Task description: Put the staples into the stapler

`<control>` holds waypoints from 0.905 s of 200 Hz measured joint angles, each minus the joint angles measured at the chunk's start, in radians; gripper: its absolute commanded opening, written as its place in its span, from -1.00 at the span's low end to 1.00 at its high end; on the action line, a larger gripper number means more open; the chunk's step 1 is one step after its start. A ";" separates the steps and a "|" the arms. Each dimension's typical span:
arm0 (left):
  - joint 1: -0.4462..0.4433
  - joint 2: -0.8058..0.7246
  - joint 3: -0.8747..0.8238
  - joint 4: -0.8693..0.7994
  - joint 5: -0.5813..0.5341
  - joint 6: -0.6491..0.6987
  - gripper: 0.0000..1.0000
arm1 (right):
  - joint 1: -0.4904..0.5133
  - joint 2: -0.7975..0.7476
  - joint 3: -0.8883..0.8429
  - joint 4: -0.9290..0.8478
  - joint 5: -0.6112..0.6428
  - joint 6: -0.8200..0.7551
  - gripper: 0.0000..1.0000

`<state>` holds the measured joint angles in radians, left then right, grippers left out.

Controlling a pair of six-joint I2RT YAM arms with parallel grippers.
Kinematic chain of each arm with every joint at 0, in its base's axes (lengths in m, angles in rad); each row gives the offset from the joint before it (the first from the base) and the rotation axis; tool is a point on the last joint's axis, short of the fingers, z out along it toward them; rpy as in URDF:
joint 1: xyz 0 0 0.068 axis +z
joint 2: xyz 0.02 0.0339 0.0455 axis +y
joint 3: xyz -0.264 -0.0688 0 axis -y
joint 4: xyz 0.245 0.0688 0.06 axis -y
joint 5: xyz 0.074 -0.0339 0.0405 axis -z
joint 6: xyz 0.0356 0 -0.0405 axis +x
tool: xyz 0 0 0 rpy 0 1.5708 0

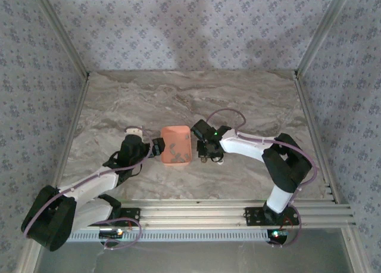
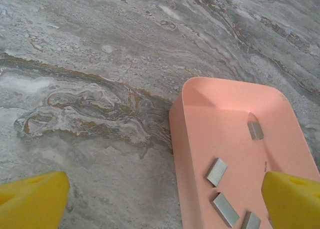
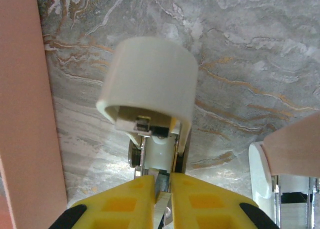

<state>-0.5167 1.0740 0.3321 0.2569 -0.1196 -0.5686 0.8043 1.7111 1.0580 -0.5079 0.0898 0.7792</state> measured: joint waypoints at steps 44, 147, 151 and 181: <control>0.000 0.000 0.000 0.000 0.000 0.000 0.97 | 0.000 -0.001 0.000 0.000 0.000 0.000 -0.72; 0.000 0.000 0.000 0.000 0.000 0.000 0.97 | 0.000 -0.045 0.000 0.001 0.000 0.000 -0.74; 0.000 0.000 0.000 0.000 0.000 0.000 0.97 | 0.000 -0.047 -0.001 0.001 -0.001 0.000 -0.74; 0.000 0.000 0.000 0.000 0.000 0.000 0.97 | -0.004 -0.077 -0.025 0.017 -0.014 -0.001 -0.74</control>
<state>-0.5167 1.0744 0.3321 0.2573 -0.1192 -0.5686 0.8001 1.6344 1.0332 -0.4911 0.0757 0.7784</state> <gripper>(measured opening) 0.985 0.131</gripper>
